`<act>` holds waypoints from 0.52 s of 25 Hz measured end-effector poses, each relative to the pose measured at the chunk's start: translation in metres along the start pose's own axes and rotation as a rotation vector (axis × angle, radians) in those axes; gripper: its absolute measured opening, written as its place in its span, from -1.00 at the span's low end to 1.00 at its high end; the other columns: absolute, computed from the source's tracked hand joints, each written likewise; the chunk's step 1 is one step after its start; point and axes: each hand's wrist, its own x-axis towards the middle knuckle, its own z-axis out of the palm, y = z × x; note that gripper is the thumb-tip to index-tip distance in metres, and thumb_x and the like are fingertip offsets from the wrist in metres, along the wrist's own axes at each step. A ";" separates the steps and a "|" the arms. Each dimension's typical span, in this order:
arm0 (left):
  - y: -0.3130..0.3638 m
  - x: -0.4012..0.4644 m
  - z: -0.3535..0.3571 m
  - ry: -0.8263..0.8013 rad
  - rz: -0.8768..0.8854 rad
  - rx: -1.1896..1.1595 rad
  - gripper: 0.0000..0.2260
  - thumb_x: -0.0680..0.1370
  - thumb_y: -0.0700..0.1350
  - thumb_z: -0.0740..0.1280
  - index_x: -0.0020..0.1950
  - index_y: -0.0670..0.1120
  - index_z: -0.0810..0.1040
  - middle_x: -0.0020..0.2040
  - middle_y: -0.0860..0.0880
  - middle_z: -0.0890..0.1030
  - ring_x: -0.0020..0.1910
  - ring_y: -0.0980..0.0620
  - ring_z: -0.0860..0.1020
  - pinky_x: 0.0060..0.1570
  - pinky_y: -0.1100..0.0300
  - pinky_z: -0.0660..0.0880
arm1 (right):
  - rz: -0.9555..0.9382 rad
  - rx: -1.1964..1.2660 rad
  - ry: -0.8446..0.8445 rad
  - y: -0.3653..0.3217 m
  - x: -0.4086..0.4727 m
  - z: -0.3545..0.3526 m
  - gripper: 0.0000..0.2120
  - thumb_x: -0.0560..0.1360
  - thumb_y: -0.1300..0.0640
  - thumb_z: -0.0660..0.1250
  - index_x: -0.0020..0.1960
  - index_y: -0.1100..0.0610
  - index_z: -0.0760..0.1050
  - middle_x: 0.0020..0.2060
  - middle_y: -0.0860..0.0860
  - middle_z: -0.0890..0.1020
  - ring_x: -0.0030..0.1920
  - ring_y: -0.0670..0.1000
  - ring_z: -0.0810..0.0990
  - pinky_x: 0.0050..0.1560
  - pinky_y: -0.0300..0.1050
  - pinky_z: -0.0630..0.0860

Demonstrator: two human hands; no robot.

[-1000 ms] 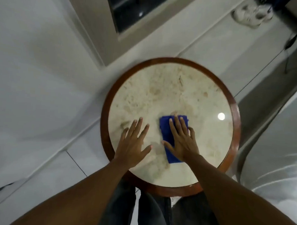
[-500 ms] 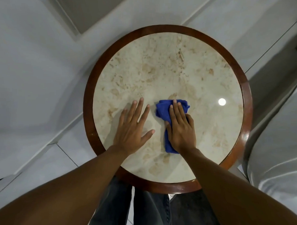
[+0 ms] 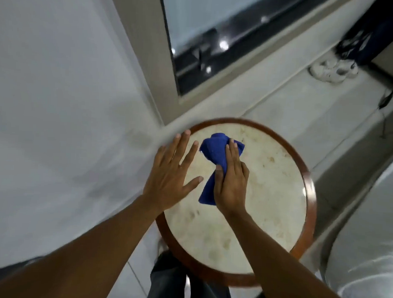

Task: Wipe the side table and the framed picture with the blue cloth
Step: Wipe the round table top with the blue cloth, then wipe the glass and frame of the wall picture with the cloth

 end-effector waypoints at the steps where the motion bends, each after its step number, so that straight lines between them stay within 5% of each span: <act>1: -0.010 0.011 -0.039 0.063 -0.003 0.021 -0.23 0.61 0.37 0.03 0.66 -0.06 -0.10 0.67 -0.17 -0.01 0.64 -0.15 -0.05 0.54 -0.20 0.03 | -0.025 0.040 0.033 -0.031 0.021 -0.013 -0.49 0.68 -0.09 -0.11 0.59 0.07 0.06 0.58 0.01 0.17 0.50 0.03 0.28 0.43 -0.23 0.10; 5: -0.052 0.035 -0.233 0.298 -0.014 0.172 -0.28 0.64 0.32 -0.02 0.65 -0.04 -0.14 0.66 -0.16 -0.03 0.64 -0.17 -0.04 0.55 -0.19 0.05 | -0.223 0.202 0.194 -0.200 0.109 -0.079 -0.46 0.66 -0.18 -0.14 0.59 -0.05 0.01 0.58 -0.04 0.18 0.48 -0.02 0.27 0.44 -0.27 0.07; 13: -0.130 -0.009 -0.577 0.719 -0.047 0.597 -0.34 0.65 0.11 0.09 0.66 -0.10 -0.10 0.67 -0.18 -0.05 0.64 -0.16 -0.06 0.57 -0.14 0.08 | -0.770 0.464 0.554 -0.560 0.205 -0.208 -0.49 0.65 0.06 0.03 0.53 0.29 0.19 0.51 0.17 0.31 0.46 0.12 0.35 0.36 -0.07 0.27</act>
